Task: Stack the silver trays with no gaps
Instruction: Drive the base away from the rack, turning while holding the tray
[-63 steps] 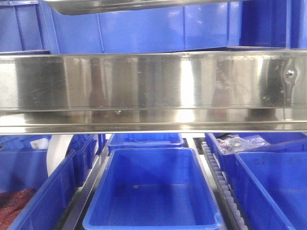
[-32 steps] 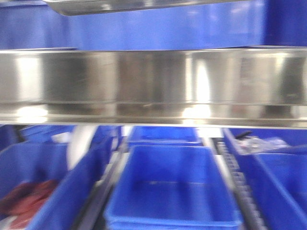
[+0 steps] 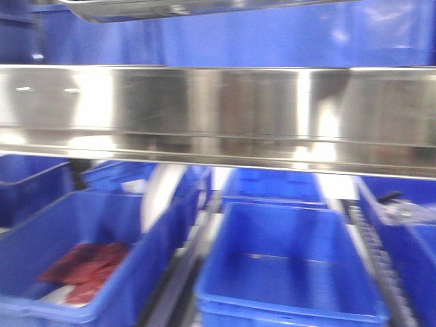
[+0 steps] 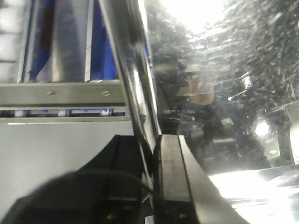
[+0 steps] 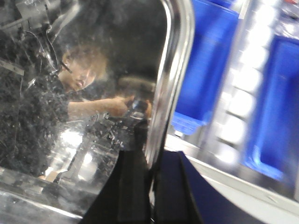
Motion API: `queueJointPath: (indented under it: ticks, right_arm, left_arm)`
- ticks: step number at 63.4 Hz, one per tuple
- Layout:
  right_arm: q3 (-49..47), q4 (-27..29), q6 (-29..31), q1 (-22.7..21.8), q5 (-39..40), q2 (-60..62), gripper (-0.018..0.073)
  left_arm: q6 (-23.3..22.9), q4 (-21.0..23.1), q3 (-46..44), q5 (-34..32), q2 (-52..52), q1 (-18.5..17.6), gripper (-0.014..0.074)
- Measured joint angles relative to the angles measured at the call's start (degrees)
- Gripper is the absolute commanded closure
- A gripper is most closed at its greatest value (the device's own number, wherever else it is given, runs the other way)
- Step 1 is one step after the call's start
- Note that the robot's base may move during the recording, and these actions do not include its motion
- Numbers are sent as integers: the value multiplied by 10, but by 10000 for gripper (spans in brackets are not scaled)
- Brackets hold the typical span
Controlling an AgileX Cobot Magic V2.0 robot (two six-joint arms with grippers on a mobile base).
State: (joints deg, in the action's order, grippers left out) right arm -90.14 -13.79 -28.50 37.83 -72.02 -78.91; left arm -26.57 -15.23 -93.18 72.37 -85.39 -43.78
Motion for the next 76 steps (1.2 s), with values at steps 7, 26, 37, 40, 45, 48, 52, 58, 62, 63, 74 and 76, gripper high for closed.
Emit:
queueJointPath:
  ticks: [7, 26, 37, 40, 45, 48, 52, 58, 62, 63, 74, 76]
  right_arm:
    - [0, 0, 0, 0, 0, 0, 500]
    - [0, 0, 0, 0, 0, 0, 500]
    - [0, -1, 0, 0, 0, 0, 500]
    - [0, -1, 0, 0, 0, 0, 500]
    - [0, -1, 0, 0, 0, 0, 500]
    - [0, -1, 0, 0, 0, 0, 500]
    - [0, -1, 0, 0, 0, 0, 500]
    - [0, -1, 0, 0, 0, 0, 500]
    - [0, -1, 1, 0, 0, 0, 500]
    - [0, -1, 1, 0, 0, 0, 500]
    - [0, -1, 1, 0, 0, 0, 500]
    - [0, -1, 1, 0, 0, 0, 500]
  left_arm:
    - [0, 1, 0, 0, 0, 0, 638]
    - [0, 1, 0, 0, 0, 0, 638]
    - [0, 1, 0, 0, 0, 0, 638]
    - [0, 2, 0, 0, 0, 0, 638]
    - [0, 2, 0, 0, 0, 0, 638]
    - [0, 2, 0, 0, 0, 0, 638]
    - [0, 2, 0, 0, 0, 0, 639]
    - [0, 2, 0, 0, 0, 0, 638]
    - [0, 2, 0, 0, 0, 0, 638]
    - [0, 2, 0, 0, 0, 0, 638]
    - [0, 2, 0, 0, 0, 0, 638]
    - [0, 2, 0, 0, 0, 0, 638]
